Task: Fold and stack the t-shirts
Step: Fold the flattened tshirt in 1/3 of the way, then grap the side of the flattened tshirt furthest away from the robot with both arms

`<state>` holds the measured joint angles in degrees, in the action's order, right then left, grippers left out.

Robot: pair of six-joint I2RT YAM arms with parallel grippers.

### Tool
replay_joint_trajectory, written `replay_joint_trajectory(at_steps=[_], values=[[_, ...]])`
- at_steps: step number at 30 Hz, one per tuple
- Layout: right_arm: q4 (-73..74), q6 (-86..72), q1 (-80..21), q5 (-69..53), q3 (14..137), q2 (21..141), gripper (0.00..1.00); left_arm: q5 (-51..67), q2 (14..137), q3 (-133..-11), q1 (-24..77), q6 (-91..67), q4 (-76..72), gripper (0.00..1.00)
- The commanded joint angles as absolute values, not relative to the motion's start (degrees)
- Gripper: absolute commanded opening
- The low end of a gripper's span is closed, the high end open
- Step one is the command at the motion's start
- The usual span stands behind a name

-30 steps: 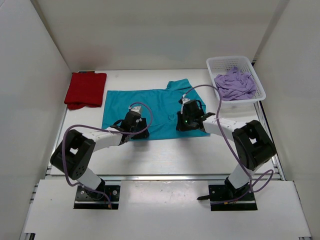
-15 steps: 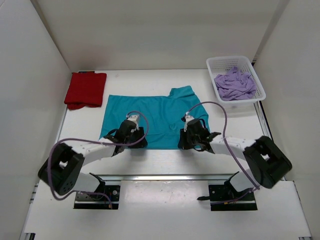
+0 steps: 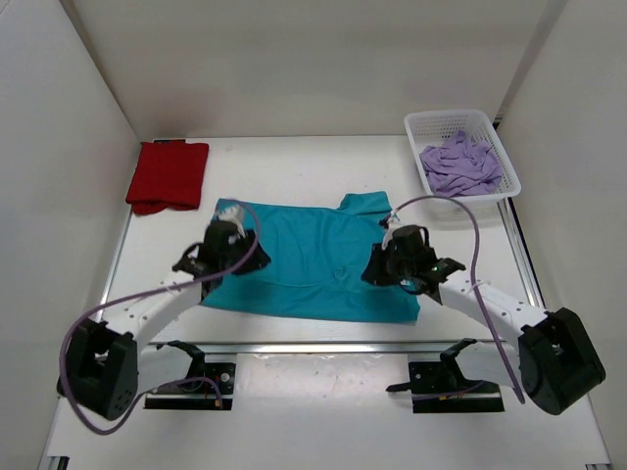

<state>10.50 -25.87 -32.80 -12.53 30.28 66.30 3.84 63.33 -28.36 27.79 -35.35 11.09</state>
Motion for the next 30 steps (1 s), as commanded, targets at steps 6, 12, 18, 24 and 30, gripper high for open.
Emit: replay_joint_trajectory(at_steps=[6,12,18,24,30], values=[[3.78,-21.10,-20.67,-10.98,48.14,82.69,0.03,0.11,83.99,-53.86,9.68,-30.15,11.07,0.54],[5.00,-18.64,-15.13,-6.25,64.92,99.81,0.16,-3.77,99.22,-70.30,5.64,-24.35,18.54,0.54],[9.40,-15.65,-13.09,-2.20,79.09,111.16,0.28,-7.29,105.55,-78.73,5.01,-20.57,21.00,0.57],[13.62,-14.24,-11.96,-2.10,86.48,117.50,0.30,-8.79,113.63,-86.82,3.61,-17.93,25.13,0.58],[12.48,-14.50,-12.65,-4.22,85.26,117.25,0.30,-8.26,119.87,-92.72,3.34,-17.93,28.38,0.58]])
